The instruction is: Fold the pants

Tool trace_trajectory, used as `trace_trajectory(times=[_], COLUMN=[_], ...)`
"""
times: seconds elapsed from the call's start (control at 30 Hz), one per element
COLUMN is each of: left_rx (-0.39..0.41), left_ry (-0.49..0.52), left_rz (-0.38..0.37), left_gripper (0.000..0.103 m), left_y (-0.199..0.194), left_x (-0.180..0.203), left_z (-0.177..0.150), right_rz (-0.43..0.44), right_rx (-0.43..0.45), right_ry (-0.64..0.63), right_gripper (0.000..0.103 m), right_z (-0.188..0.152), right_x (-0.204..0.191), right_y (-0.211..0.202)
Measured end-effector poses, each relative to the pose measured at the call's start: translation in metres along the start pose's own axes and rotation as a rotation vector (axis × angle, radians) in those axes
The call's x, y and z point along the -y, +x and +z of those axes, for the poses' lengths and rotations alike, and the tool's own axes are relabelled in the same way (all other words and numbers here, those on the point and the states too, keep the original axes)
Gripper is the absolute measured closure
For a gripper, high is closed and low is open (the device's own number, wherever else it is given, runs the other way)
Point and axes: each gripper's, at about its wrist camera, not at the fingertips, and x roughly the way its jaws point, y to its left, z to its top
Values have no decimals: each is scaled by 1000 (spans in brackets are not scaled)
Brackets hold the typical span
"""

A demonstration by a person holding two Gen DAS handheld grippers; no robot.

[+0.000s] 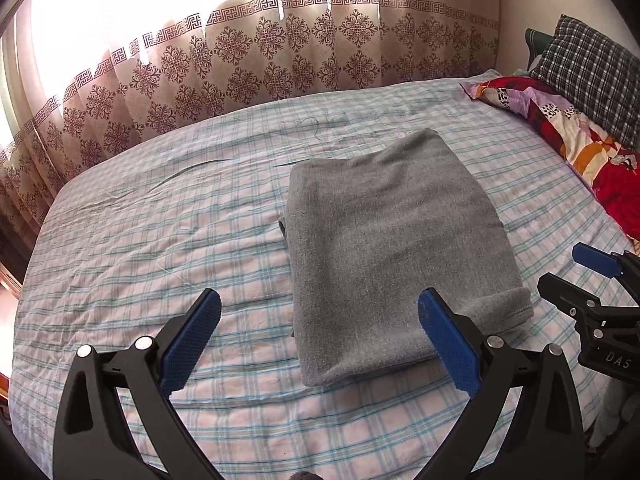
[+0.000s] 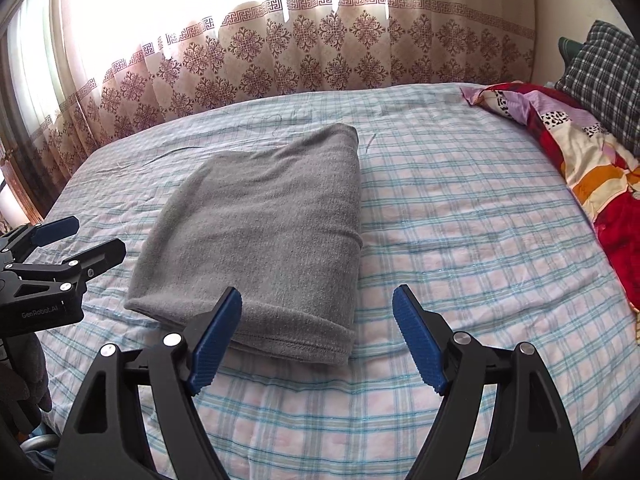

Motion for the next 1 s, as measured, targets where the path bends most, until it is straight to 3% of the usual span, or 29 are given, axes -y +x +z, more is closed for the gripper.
trace_trajectory(times=[0.43,0.8,1.0], left_rx=[24,-26,-25], left_ry=[-39,8,17], left_rz=[29,112,101], left_gripper=[3,3,3], left_y=[-17,-12,-12], left_x=[0,12,16], left_z=[11,14,13], right_rz=[-52,-56,-62], right_rx=[89,89,88], right_ry=[-47,-55,-66], right_gripper=[17,17,17], right_z=[11,13,11], right_x=[-7,-10,-11], right_y=[-14,-12,-11])
